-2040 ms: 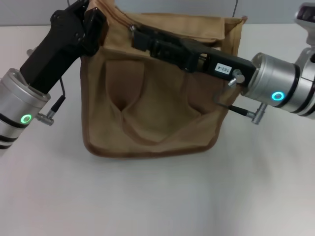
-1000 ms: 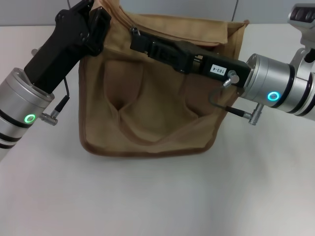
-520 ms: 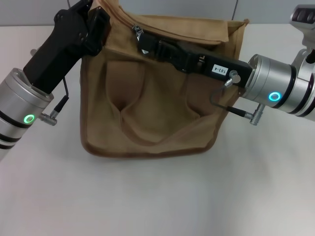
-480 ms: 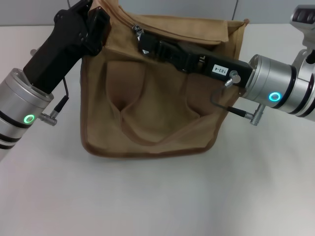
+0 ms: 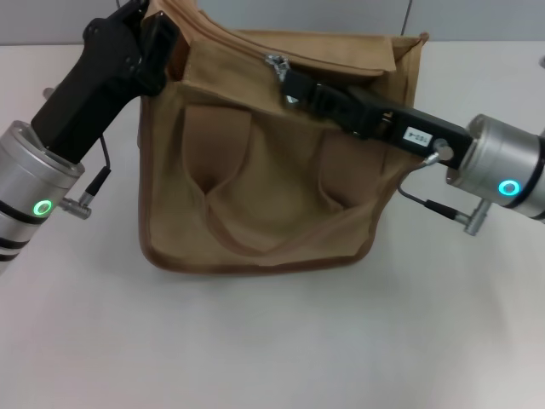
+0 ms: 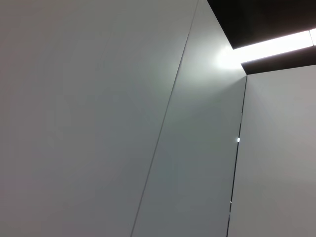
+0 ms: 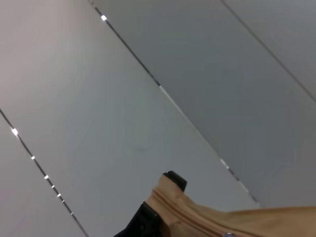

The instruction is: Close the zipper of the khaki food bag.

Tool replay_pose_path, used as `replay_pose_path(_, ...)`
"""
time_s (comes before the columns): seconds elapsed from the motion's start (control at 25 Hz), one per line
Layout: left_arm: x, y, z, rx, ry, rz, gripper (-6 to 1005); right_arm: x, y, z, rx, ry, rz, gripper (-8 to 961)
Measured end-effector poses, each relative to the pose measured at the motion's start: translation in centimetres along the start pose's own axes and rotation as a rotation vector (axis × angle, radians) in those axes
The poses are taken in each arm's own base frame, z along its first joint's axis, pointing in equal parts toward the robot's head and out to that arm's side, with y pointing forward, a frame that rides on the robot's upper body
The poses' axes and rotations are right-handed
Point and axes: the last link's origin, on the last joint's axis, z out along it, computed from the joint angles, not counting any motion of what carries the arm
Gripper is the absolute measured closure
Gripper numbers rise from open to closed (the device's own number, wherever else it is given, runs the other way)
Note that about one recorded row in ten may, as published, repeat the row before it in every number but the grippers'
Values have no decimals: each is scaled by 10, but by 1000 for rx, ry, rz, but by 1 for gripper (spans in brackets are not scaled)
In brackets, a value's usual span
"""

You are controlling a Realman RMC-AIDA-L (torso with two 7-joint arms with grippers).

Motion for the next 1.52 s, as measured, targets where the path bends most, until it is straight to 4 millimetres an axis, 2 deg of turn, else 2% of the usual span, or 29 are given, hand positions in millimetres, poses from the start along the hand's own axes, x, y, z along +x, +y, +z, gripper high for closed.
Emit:
replay_pose_path(0.52,5,-7,-17,80,26,18,898,3,-4,-47,103,-98,26,954)
replay_pose_path(0.96,5,-11,-29,134,23,25,890,1,-7,-66,159,-174,20,955)
replay_pose_path(1.36,-2,-10,-41,179,-17,81,883,5,-2,-72,162,-208,-91,746)
replay_pose_path(1.52,-3,-10,-55,210,-40,84,880,7,4,-74,140,-222,-169,669)
